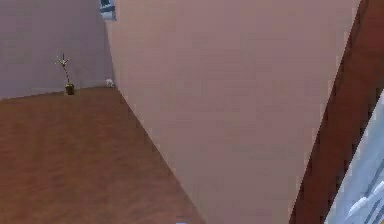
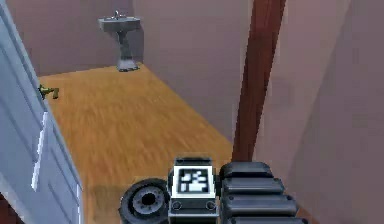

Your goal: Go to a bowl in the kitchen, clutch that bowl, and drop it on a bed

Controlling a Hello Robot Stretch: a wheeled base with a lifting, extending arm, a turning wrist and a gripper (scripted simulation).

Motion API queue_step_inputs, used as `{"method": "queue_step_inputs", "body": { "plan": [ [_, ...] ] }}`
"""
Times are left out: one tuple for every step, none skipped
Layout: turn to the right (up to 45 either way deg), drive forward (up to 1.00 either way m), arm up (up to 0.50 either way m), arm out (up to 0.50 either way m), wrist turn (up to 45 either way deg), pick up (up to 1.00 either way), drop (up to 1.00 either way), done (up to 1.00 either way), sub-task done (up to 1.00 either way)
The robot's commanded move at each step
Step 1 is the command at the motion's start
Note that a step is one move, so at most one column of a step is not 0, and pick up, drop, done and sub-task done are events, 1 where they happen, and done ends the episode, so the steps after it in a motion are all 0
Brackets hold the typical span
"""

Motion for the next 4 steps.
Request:
{"method": "queue_step_inputs", "body": {
  "plan": [
    [45.0,0.00,0.00,0.00,0.0,0.00,0.00,0.00,0.00],
    [42.0,0.00,0.00,0.00,0.0,0.00,0.00,0.00,0.00],
    [0.0,0.40,0.00,0.00,0.0,0.00,0.00,0.00,0.00],
    [-21.0,0.00,0.00,0.00,0.0,0.00,0.00,0.00,0.00]
  ]
}}
